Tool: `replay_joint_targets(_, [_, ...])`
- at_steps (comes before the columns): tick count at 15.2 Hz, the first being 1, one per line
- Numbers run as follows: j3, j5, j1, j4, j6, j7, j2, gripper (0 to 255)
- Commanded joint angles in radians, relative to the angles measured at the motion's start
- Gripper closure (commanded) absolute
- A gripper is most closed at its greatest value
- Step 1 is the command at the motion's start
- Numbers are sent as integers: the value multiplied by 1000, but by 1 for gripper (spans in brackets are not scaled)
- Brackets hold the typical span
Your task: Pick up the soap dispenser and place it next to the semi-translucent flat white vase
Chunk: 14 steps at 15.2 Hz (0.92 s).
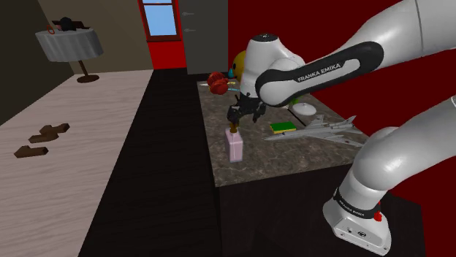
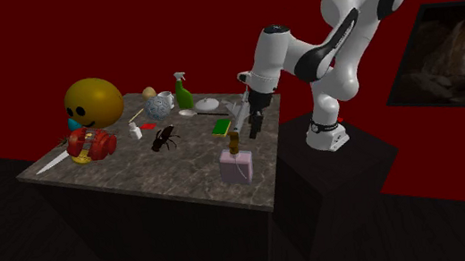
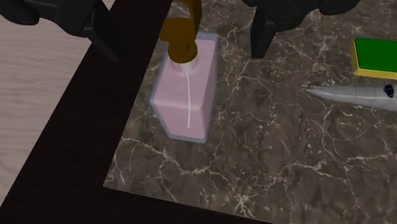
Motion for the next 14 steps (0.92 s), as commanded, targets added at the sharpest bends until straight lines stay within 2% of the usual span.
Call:
replay_joint_targets(1, [43, -30, -32, 1, 68, 87, 72, 0])
replay_joint_targets(6, [136, -173, -131, 35, 200, 321, 266, 0])
replay_joint_targets(14, [150, -283, -169, 25, 298, 399, 372, 0])
